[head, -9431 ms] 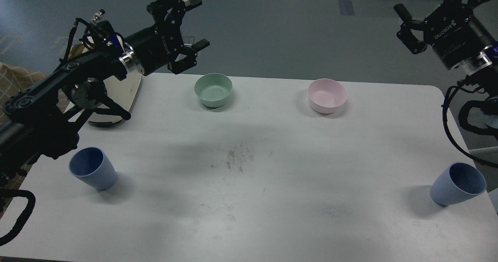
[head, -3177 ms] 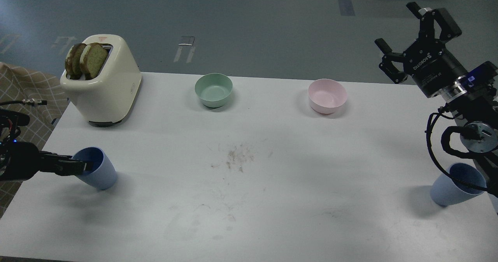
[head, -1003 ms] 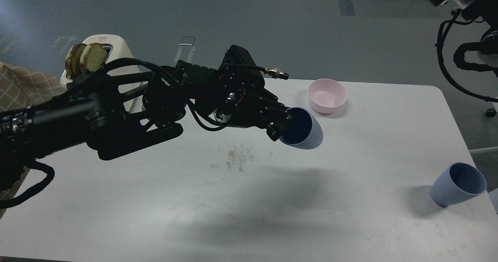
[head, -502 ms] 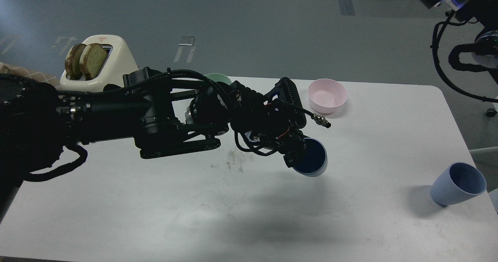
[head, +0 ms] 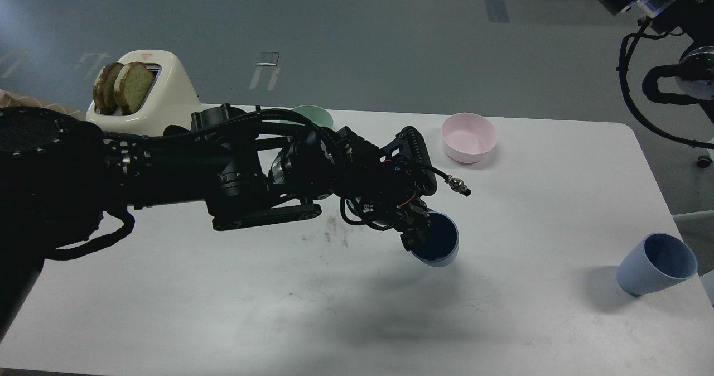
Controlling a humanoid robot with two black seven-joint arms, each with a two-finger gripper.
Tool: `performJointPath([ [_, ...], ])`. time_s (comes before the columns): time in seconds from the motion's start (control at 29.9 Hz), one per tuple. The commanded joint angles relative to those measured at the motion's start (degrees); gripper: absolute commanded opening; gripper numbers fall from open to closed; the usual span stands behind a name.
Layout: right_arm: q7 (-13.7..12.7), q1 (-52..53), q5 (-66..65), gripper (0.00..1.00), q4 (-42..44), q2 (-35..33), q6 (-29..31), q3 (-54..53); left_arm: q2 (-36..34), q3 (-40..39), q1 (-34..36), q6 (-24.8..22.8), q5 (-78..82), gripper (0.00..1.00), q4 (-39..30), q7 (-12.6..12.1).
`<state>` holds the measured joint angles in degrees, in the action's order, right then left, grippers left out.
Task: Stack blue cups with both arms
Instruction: 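Set the blue cup upright on the table and open the left gripper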
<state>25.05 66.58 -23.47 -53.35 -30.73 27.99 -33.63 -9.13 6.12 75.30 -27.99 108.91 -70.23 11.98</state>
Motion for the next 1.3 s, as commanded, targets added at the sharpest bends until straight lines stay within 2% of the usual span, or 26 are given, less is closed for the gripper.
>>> performJointPath([
  [0.0,0.0,-0.05,0.0,1.0,0.0,-0.03,0.01,0.06,0.25,-0.14,0.37,-0.01,-2.38,0.0,-0.09,1.03],
  [0.94,0.0,-0.67,0.09,1.0,-0.08,-0.03,0.01,0.06,2.36,1.88,1.43,-0.01,-4.67,0.0,2.9,1.2],
  [1.07,0.09,-0.67,0.09,1.0,-0.08,-0.03,0.01,0.06,2.36,1.88,0.81,-0.01,-4.67,0.15,2.9,1.2],
  [1.27,0.09,-0.84,0.09,1.0,-0.08,-0.21,0.01,0.06,1.92,1.88,0.73,-0.01,-4.76,0.25,2.9,1.29],
])
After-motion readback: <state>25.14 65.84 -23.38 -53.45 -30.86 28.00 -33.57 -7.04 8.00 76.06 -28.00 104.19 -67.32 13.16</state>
